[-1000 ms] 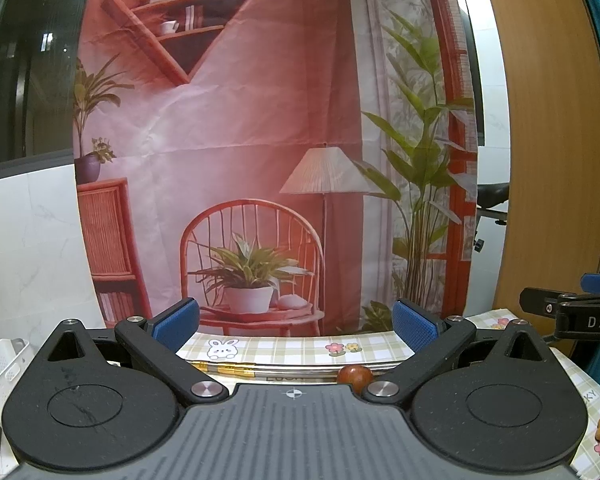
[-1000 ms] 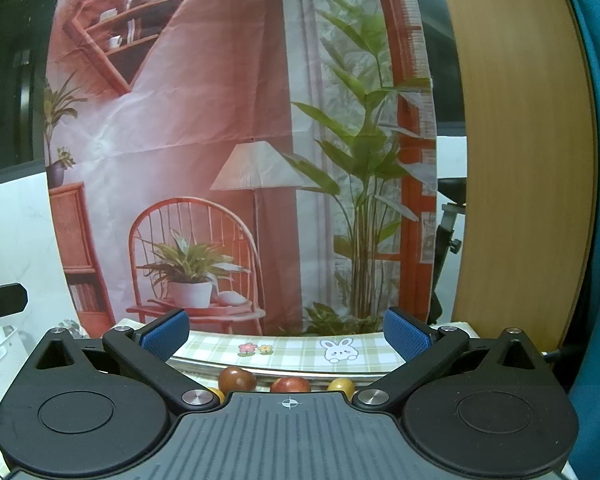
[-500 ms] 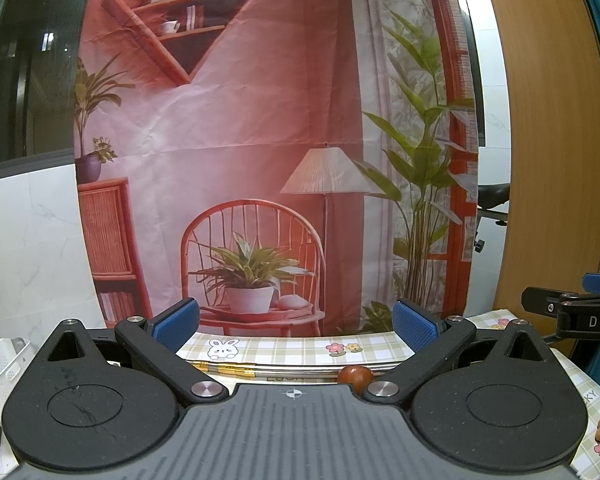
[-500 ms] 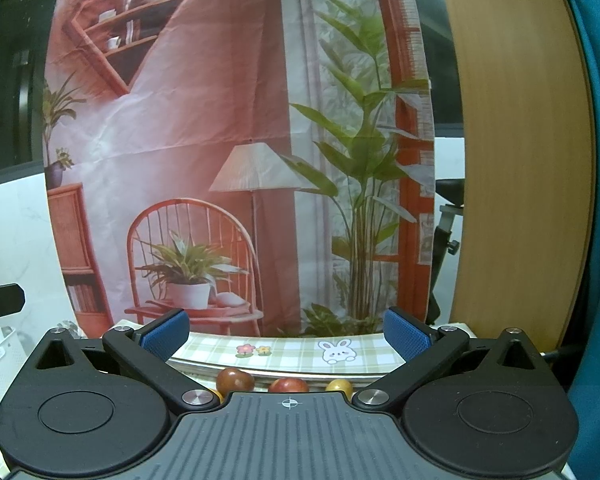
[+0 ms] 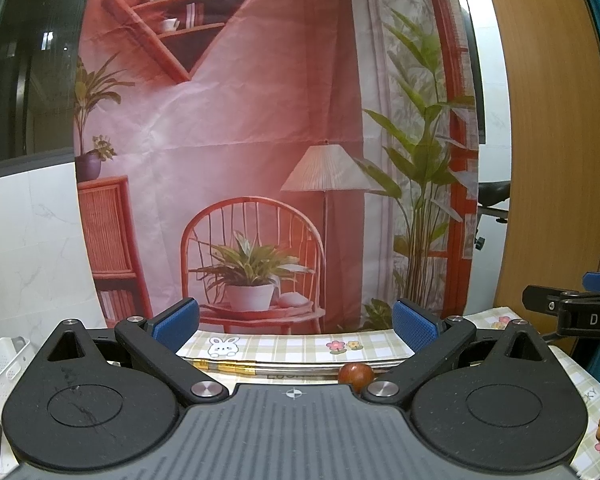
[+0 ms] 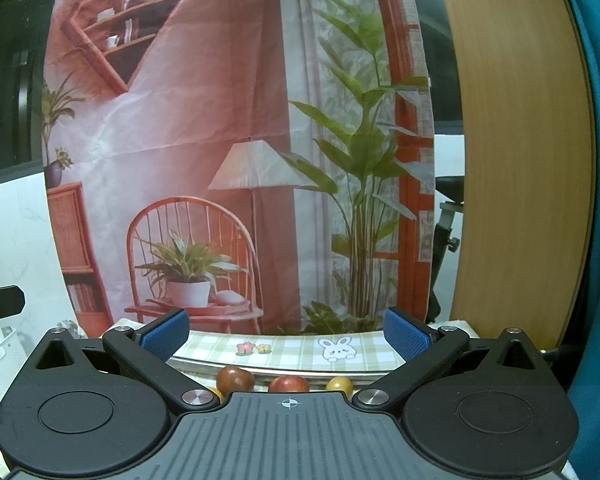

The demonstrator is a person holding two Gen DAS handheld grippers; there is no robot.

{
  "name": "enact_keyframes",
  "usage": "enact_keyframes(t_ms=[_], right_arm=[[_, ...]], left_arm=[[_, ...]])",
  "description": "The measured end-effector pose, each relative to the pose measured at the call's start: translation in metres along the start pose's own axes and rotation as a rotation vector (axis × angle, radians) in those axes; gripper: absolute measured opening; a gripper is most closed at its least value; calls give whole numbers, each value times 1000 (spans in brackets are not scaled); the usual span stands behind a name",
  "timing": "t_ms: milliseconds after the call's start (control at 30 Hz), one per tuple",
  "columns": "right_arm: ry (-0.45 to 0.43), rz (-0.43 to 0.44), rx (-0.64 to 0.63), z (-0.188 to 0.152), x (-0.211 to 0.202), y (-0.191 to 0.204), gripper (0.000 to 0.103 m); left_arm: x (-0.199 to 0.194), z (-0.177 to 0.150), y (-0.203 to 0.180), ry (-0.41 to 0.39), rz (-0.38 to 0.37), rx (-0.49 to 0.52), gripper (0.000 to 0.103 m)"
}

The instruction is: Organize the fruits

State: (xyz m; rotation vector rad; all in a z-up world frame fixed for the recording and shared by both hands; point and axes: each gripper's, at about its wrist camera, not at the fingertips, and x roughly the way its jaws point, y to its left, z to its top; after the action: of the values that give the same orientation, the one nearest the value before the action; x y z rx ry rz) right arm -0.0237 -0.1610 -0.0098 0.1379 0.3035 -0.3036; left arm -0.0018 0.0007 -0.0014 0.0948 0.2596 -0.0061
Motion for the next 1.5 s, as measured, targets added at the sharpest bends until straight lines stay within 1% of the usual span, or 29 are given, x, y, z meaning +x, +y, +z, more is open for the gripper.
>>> enact_keyframes(t_ms=[133, 233, 367, 433, 533, 600, 700, 833, 967, 1167, 1300, 1400, 1467, 1500], right_arm=[[23, 19, 18, -2, 6, -4, 103], [39, 15, 19, -6, 15, -5, 103], [29, -4, -25, -19, 27, -5, 103], [40, -8, -33, -26, 36, -7, 103], [76, 31, 9, -35, 53, -15, 103], [99, 49, 40, -43, 65, -21, 103], [135, 48, 58, -53, 84, -26, 103], [178, 68, 73, -67, 106, -27, 103], [218, 73, 67, -80, 126, -24, 103], [276, 68, 66, -97, 158, -22, 103], [307, 52, 80, -104, 173, -28, 103], [318, 47, 94, -108, 180, -34, 103], [329, 37, 106, -110, 184, -39, 103], [336, 31, 115, -112, 186, -42, 103]], left_arm=[[7, -3, 2, 23, 28, -3, 103], [16, -6, 10, 54, 28, -29, 103], [30, -11, 25, 83, 66, -55, 103], [42, -15, 34, 114, 78, -70, 103], [60, -24, 45, 163, 79, -95, 103], [70, -33, 51, 190, 70, -97, 103], [88, -48, 54, 243, 56, -92, 103], [110, -71, 57, 305, 34, -85, 103], [133, -90, 62, 367, 10, -108, 103], [168, -108, 63, 431, -20, -131, 103], [193, -116, 58, 483, -5, -151, 103], [209, -124, 54, 522, -58, -169, 103], [222, -131, 50, 560, -93, -181, 100], [225, -133, 49, 577, -114, -194, 95]])
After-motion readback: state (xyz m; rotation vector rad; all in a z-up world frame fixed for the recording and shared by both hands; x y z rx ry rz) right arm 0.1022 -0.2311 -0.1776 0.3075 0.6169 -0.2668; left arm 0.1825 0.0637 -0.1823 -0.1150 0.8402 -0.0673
